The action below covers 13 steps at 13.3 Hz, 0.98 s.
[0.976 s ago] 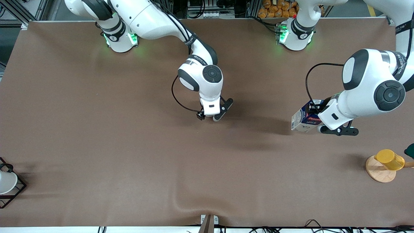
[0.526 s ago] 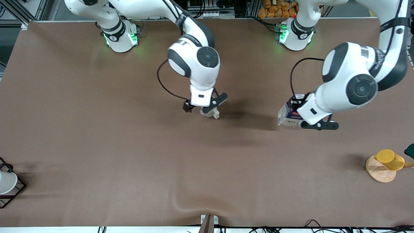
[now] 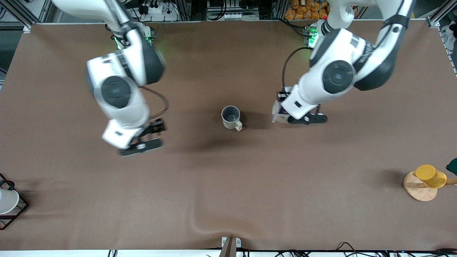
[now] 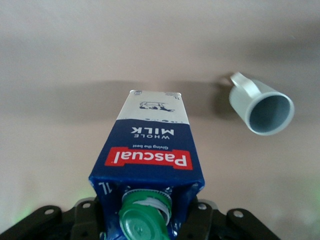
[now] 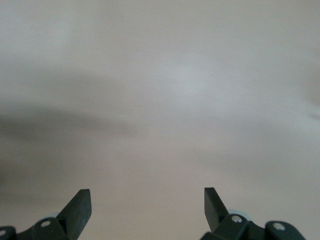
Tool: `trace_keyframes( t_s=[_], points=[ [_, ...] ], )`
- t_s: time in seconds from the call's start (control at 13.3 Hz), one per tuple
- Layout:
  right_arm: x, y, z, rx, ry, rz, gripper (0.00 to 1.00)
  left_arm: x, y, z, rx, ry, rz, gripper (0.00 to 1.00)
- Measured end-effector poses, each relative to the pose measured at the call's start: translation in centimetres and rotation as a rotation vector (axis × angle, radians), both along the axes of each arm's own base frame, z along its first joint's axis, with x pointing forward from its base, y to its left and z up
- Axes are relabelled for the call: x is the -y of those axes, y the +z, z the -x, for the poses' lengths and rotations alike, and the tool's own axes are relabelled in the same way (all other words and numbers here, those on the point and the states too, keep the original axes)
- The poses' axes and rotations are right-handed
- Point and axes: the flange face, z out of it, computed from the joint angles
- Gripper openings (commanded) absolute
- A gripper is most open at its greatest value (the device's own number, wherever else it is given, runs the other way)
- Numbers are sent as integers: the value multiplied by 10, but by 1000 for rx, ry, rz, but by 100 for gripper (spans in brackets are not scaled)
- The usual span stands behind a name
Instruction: Place milk next to cup
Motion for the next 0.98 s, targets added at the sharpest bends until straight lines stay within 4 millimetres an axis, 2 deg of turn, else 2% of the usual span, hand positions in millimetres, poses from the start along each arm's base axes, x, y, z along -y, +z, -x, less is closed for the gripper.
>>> trace_keyframes(
  t_s=[0.15, 0.23, 0.53, 0.68, 0.98],
  points=[
    [73, 0, -10, -15, -106, 6, 100, 41, 3, 29, -7, 17, -24, 58],
    [104, -3, -11, -25, -150, 10, 100, 58, 3, 42, -9, 18, -34, 58],
    [206, -4, 0, -64, -225, 8, 100, 103, -5, 71, 1, 42, -44, 58],
    [248, -6, 6, -74, -262, 4, 100, 126, -13, 83, -3, 23, -38, 58],
    [314, -20, 16, -96, -309, -8, 100, 170, -29, 105, 17, 19, -2, 58]
  ],
)
